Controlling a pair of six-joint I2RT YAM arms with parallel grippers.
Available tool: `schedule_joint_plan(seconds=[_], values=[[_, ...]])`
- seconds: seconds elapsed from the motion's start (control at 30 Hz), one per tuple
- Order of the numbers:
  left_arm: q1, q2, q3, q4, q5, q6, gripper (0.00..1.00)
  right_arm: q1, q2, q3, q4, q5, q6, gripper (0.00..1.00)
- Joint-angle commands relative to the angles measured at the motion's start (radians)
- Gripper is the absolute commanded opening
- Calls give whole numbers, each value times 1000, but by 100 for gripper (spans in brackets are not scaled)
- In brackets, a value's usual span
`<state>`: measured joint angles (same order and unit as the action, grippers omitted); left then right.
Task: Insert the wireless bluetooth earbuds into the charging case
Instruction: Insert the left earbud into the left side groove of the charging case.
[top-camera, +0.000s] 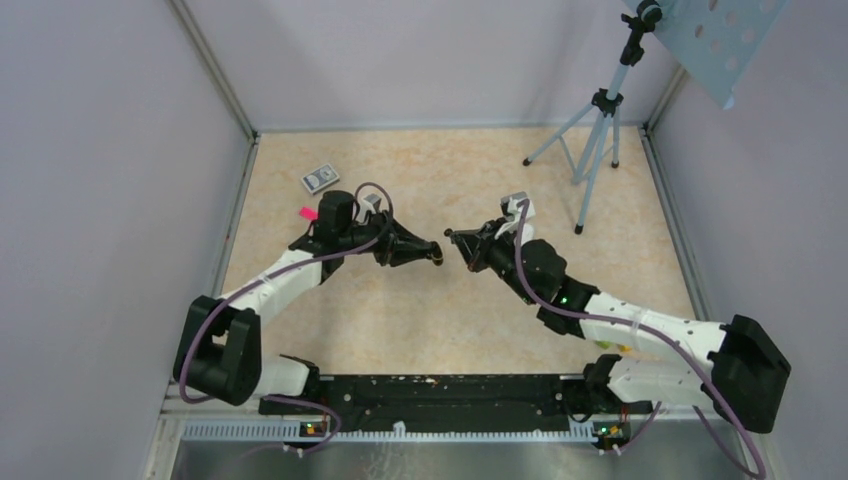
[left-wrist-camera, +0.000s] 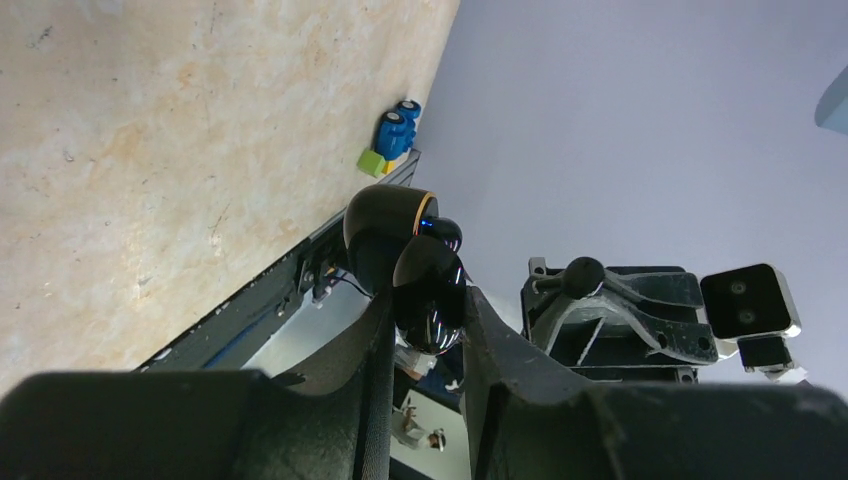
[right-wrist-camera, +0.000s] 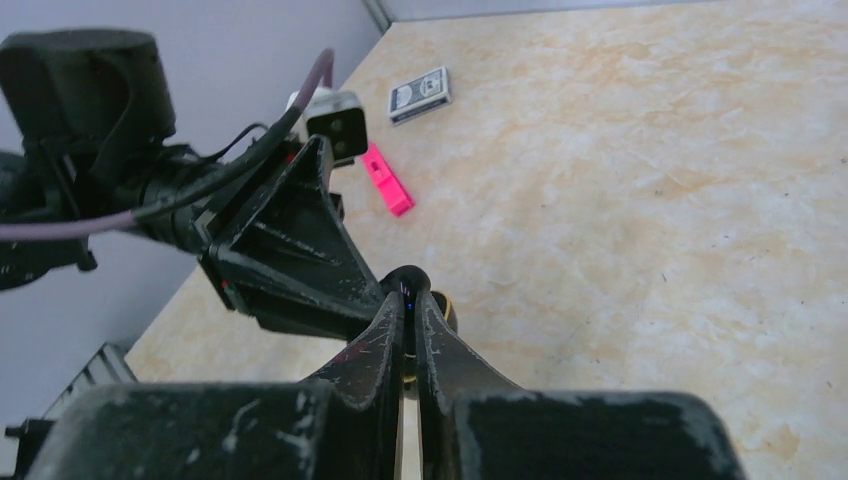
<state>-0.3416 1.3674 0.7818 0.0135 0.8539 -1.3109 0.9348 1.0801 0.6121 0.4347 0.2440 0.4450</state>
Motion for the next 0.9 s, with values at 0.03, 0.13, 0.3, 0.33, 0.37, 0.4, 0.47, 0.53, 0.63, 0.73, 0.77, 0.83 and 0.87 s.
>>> schedule_joint_plan(seconds=[0.03, 0.13, 0.3, 0.33, 0.37, 0.4, 0.47, 0.53, 0.63, 0.73, 0.77, 0.83, 0.87], values=[[-4, -66, -39, 107, -70, -103, 0, 51, 39, 18, 153, 205, 29, 0], [-6, -60, -40, 95, -66, -97, 0, 61, 72, 43, 148, 242, 36, 0], [-6, -77, -42, 71, -93, -110, 0, 92, 113, 45, 184, 273, 31, 0], [-5, -77, -39, 62, -98, -107, 0, 99, 120, 40, 199, 278, 34, 0], [-6, -79, -36, 57, -104, -108, 0, 106, 127, 39, 211, 281, 34, 0], [-6, -83, -37, 58, -110, -115, 0, 113, 133, 40, 216, 283, 34, 0], [-5, -88, -42, 67, -117, -125, 0, 128, 151, 47, 224, 292, 23, 0], [-6, -87, -40, 70, -116, -129, 0, 137, 163, 48, 230, 291, 23, 0], [-6, -90, -44, 76, -120, -139, 0, 142, 183, 49, 241, 284, 27, 0], [-5, -91, -41, 82, -121, -148, 0, 144, 199, 48, 246, 295, 30, 0], [-5, -90, -38, 80, -122, -147, 0, 143, 203, 47, 249, 298, 29, 0], [-5, -91, -29, 66, -124, -140, 0, 143, 210, 46, 261, 301, 24, 0], [-6, -89, -26, 64, -124, -138, 0, 144, 215, 47, 265, 300, 23, 0]])
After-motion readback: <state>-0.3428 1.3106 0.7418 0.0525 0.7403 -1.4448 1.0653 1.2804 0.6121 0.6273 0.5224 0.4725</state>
